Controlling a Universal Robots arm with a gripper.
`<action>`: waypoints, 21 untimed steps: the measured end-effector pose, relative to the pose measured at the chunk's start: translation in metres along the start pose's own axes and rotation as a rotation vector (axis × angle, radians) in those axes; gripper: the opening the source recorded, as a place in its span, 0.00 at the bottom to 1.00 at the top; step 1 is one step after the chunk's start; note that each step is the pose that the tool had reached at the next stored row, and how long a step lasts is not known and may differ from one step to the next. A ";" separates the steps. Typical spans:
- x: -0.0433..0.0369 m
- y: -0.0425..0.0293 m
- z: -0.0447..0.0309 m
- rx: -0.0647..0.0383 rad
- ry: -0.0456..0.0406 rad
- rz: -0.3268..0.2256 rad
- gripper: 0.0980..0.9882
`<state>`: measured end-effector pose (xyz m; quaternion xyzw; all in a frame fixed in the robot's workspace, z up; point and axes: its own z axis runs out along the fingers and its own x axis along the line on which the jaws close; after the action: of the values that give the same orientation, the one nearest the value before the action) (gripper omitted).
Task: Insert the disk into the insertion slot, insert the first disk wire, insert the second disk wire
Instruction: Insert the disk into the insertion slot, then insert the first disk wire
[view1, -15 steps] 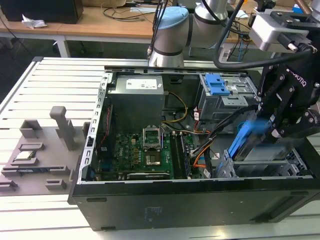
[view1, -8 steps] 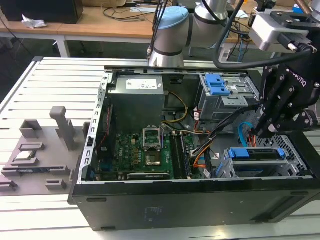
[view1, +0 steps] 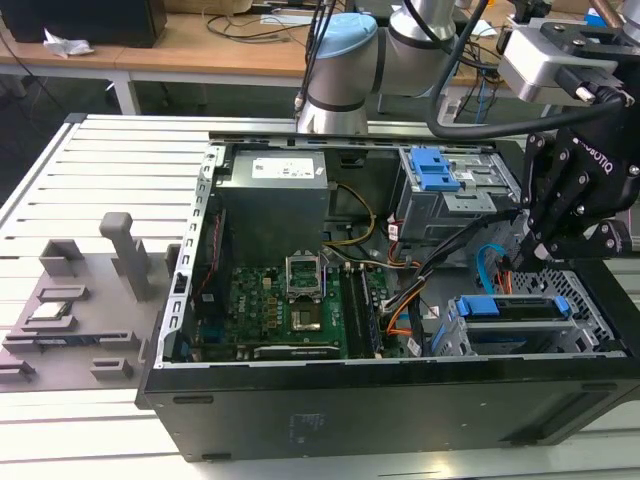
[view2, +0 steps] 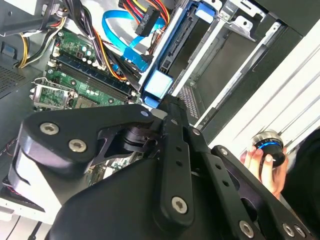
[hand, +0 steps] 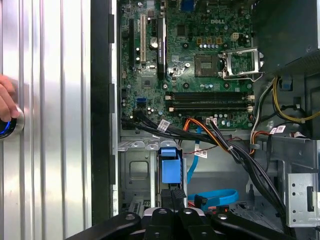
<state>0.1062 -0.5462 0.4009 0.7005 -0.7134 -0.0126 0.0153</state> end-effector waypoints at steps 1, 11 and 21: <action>0.0000 0.0000 0.0000 0.000 0.0000 0.000 0.01; -0.0042 -0.0163 -0.0006 0.000 0.0003 0.000 0.01; -0.0272 -0.0338 0.0063 -0.002 0.0015 0.000 0.01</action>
<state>0.1403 -0.5196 0.3931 0.7004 -0.7134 -0.0127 0.0165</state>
